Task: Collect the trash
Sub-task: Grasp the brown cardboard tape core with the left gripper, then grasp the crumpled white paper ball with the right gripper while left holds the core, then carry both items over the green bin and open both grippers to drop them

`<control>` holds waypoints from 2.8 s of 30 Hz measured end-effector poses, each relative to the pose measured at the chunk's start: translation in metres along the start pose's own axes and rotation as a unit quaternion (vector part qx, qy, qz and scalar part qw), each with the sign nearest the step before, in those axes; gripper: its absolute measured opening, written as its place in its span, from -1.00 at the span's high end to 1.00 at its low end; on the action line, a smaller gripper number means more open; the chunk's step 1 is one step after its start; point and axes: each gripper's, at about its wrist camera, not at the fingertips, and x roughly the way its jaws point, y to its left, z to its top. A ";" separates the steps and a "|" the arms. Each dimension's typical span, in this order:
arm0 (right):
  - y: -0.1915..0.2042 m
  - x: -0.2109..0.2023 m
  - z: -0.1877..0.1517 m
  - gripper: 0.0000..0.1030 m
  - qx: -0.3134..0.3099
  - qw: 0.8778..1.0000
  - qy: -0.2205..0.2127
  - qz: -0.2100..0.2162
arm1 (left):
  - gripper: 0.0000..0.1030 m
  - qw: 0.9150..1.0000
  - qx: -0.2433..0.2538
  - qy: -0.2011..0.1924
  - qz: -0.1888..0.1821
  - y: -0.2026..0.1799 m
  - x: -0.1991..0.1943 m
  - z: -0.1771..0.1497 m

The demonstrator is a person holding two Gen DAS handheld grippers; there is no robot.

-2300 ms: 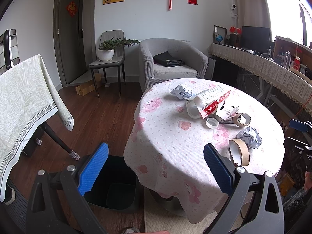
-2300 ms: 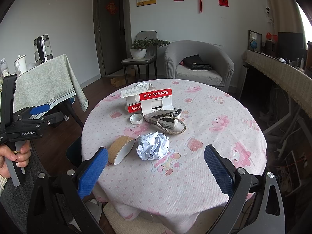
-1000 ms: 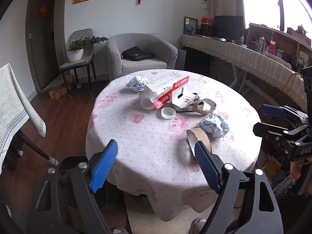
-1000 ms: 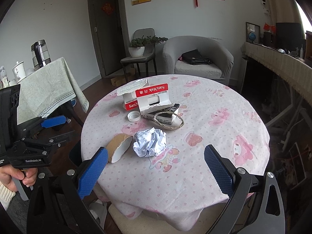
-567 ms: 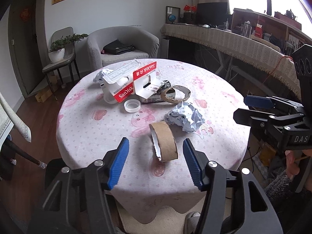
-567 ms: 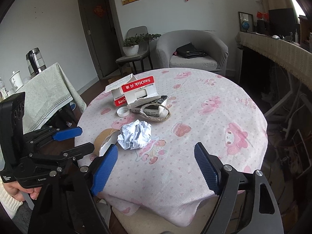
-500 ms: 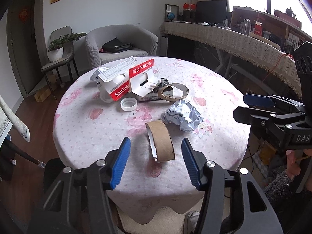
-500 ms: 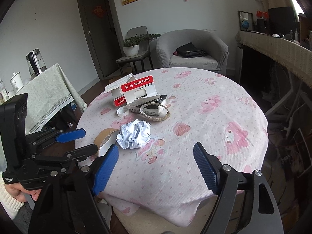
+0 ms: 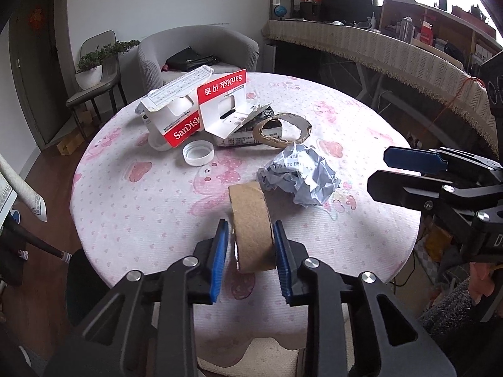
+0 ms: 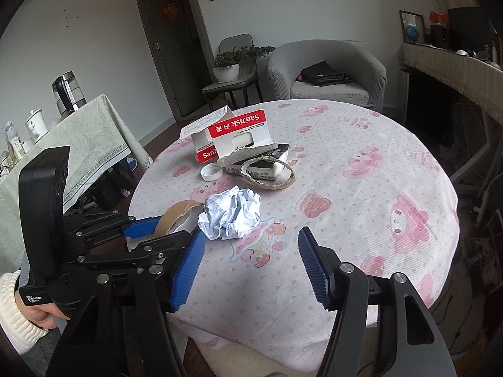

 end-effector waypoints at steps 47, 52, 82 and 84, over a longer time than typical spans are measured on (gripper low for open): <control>0.110 0.094 0.055 -0.01 -0.017 0.999 0.035 0.024 | 0.56 0.988 -0.124 -0.031 0.081 0.184 -0.061 -0.046; 0.140 0.105 0.061 -0.01 -0.039 0.997 0.033 0.049 | 0.56 0.984 -0.148 -0.007 0.100 0.215 -0.056 -0.061; 0.279 0.234 0.048 -0.01 -0.076 0.981 0.138 0.115 | 0.56 0.952 -0.261 0.145 0.072 0.349 0.027 -0.150; 0.282 0.241 0.046 -0.01 -0.075 0.980 0.144 0.115 | 0.56 0.952 -0.260 0.144 0.073 0.351 0.027 -0.154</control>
